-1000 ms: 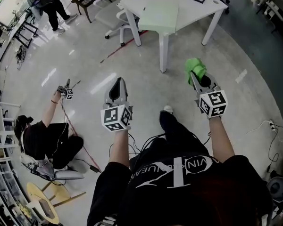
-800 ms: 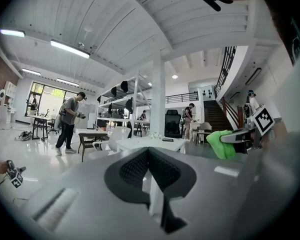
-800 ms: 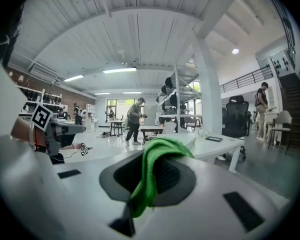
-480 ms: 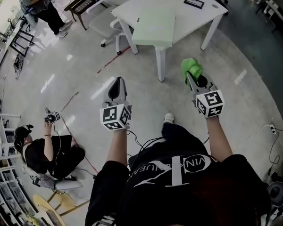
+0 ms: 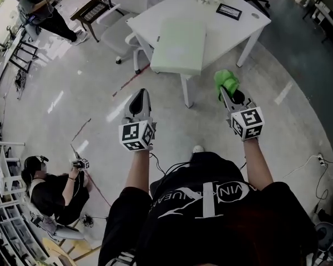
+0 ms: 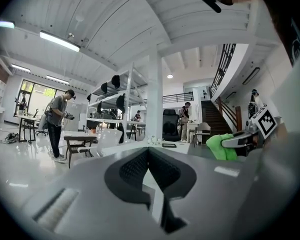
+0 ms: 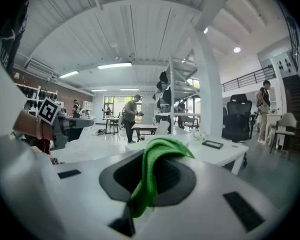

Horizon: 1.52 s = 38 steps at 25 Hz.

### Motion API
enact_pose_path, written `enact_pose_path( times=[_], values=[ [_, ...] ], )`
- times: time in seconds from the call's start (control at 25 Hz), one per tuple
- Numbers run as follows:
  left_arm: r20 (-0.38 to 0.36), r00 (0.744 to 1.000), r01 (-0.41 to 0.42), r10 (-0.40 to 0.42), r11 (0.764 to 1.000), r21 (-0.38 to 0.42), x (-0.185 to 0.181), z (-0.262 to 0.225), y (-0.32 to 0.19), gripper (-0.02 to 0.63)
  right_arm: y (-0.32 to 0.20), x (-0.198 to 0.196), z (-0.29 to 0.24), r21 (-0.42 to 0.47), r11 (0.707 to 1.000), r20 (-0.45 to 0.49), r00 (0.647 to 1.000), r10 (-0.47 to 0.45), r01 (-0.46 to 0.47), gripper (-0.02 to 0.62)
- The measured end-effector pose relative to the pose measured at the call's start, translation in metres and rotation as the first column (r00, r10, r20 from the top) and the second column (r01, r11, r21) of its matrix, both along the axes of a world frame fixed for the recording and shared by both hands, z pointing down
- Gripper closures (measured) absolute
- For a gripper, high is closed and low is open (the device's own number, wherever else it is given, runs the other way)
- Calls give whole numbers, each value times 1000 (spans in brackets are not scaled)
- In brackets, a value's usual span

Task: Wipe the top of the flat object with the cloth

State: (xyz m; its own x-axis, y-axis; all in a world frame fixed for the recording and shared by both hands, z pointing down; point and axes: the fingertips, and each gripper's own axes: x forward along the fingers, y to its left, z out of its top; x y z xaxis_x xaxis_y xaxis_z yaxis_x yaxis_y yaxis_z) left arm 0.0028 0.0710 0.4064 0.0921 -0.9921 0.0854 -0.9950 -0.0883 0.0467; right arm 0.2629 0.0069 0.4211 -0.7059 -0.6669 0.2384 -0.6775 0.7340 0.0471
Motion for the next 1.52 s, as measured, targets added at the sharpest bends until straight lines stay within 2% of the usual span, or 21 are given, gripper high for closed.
enact_pose_path(
  times=[0.2, 0.6, 0.84, 1.0, 1.16, 1.52],
  values=[
    [4, 1000, 9, -9, 1000, 18, -7, -6, -31, 595, -32, -12, -3, 12, 1000, 7, 1000, -20, 20, 558],
    [-3, 1000, 26, -26, 1000, -11, -37, 10, -76, 595, -75, -32, 2, -1, 999, -5, 999, -33, 33, 558],
    [-4, 1000, -29, 29, 999, -21, -67, 18, -137, 595, -119, -61, 8, -11, 1000, -9, 1000, 13, -13, 558],
    [-3, 995, -96, 96, 995, -28, -81, 14, -186, 595, -150, -82, 6, -36, 998, -17, 998, 56, -57, 558],
    [-22, 992, -126, 125, 991, -40, -106, 21, -232, 595, -190, -113, 6, -44, 996, -21, 997, 76, -77, 558],
    [-75, 975, -218, 210, 968, -123, -129, 66, -289, 595, -230, -168, 20, -83, 991, -49, 994, 100, -104, 558]
  ],
)
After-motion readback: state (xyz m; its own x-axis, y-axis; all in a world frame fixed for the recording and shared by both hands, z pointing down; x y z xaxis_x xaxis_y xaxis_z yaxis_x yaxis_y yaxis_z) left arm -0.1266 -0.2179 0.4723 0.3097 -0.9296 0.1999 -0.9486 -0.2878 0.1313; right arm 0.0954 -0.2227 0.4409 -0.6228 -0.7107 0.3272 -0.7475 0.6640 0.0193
